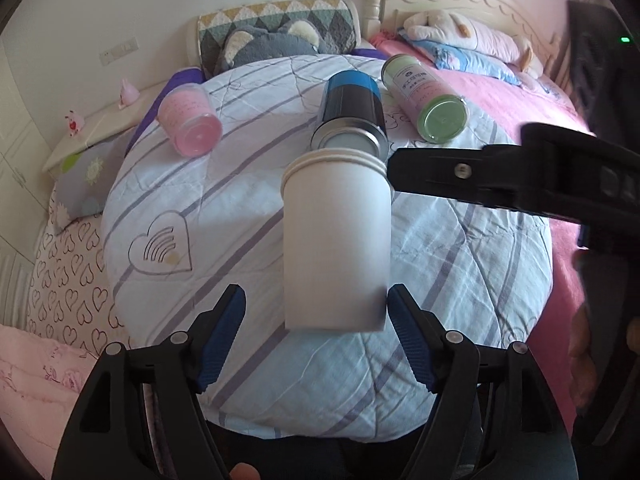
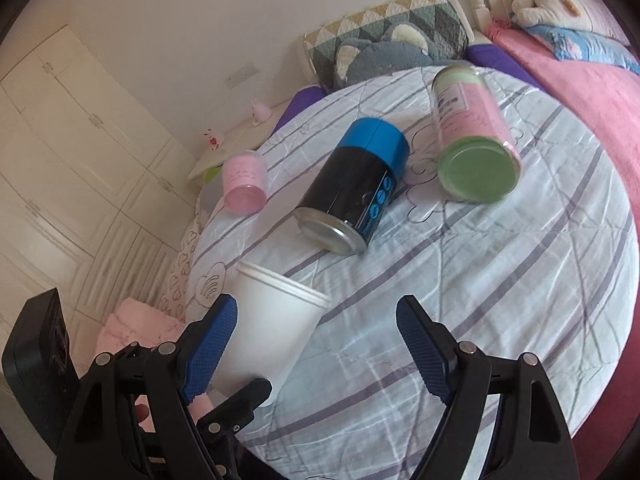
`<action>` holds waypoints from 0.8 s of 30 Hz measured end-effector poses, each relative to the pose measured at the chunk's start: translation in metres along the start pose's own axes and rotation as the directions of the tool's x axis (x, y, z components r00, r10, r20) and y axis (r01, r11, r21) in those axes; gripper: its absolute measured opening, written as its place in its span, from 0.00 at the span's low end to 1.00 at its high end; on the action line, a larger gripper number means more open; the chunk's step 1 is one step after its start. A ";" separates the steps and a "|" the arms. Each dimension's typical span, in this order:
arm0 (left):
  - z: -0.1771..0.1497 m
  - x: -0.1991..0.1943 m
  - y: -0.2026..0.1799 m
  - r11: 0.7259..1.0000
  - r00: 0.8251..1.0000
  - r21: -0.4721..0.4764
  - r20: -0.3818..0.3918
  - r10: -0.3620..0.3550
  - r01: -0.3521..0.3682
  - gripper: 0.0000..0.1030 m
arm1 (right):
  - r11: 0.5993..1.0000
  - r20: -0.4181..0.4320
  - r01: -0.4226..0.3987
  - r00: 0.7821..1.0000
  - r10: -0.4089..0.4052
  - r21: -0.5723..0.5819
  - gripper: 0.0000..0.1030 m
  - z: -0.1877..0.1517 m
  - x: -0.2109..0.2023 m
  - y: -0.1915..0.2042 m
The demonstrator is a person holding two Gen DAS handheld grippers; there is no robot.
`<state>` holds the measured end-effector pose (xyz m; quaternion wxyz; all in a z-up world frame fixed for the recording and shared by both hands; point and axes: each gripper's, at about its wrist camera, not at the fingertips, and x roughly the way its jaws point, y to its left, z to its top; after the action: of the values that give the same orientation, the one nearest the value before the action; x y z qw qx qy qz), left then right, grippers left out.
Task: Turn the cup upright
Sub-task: 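Close the right tool on the cup while the left tool holds it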
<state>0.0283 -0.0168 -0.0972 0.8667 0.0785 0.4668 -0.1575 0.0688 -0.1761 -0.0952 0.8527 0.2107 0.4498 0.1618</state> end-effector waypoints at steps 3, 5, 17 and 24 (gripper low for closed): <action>-0.004 -0.002 0.010 1.000 1.000 -0.012 0.005 -0.027 0.027 0.73 | 0.998 -0.068 -0.022 0.997 0.027 0.060 0.81 -0.002 0.019 -0.001; -0.005 -0.001 0.014 0.999 0.999 -0.014 0.008 -0.039 0.039 0.73 | 0.993 -0.105 -0.043 0.993 0.055 0.112 0.81 -0.005 0.032 -0.004; -0.003 0.012 0.022 0.993 0.992 -0.007 -0.014 -0.122 0.122 0.73 | 0.979 -0.138 -0.105 0.982 0.130 0.175 0.81 0.002 0.066 0.013; -0.001 0.012 0.024 0.990 0.990 0.003 -0.007 -0.139 0.139 0.73 | 0.971 -0.162 -0.146 0.971 0.178 0.190 0.81 0.007 0.087 0.018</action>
<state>0.0422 0.0040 -0.1082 0.8518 0.0477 0.4738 -0.2181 0.1201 -0.1219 -0.1435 0.7709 0.3065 0.5179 0.2086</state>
